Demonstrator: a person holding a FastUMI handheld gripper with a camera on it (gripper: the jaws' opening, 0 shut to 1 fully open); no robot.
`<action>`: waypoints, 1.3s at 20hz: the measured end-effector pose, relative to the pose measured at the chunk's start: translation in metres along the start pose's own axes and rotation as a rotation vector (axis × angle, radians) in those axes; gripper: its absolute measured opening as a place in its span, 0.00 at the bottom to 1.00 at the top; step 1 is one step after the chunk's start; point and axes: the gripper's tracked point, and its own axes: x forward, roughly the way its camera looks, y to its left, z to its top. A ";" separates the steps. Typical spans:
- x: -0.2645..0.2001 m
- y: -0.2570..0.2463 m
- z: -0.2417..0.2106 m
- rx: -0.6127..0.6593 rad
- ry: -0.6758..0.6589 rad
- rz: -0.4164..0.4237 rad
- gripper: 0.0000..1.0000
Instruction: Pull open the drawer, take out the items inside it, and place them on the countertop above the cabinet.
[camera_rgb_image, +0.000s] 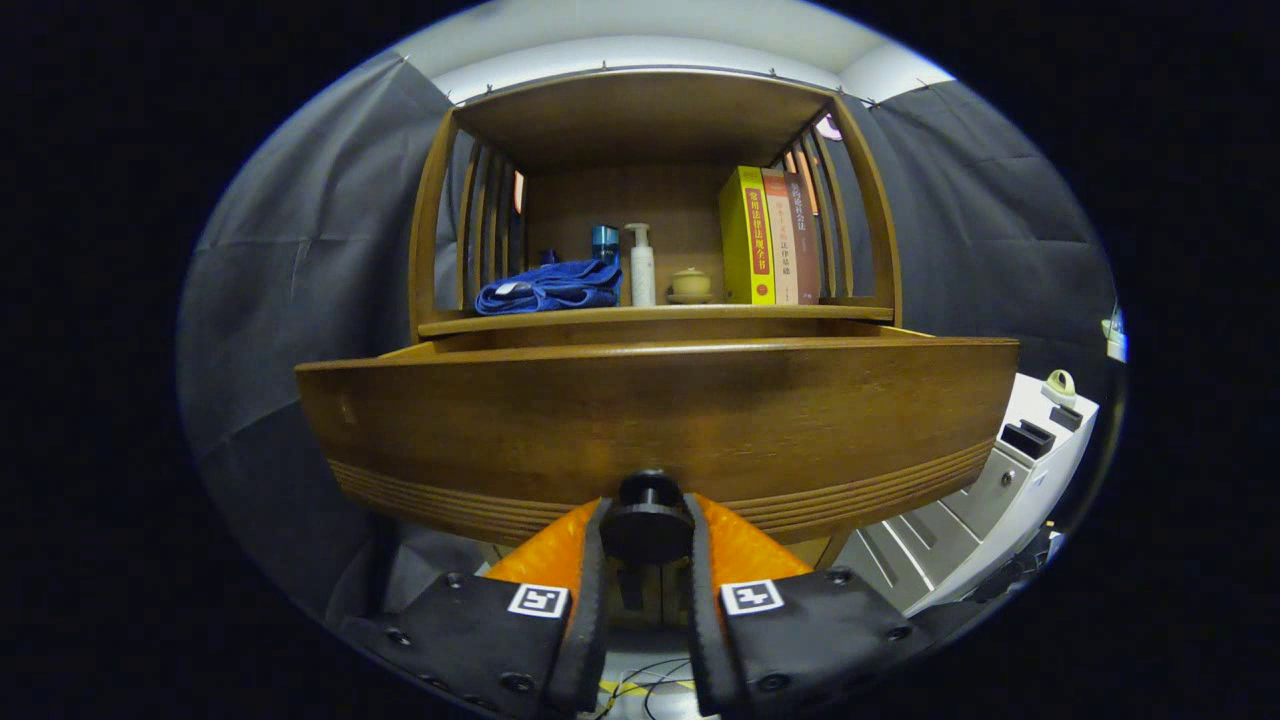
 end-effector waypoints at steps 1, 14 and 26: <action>-0.001 0.001 0.004 0.004 -0.014 0.011 0.49; -0.009 -0.046 0.238 0.131 -0.089 -0.030 0.98; 0.102 -0.020 0.109 0.216 0.819 -0.056 0.98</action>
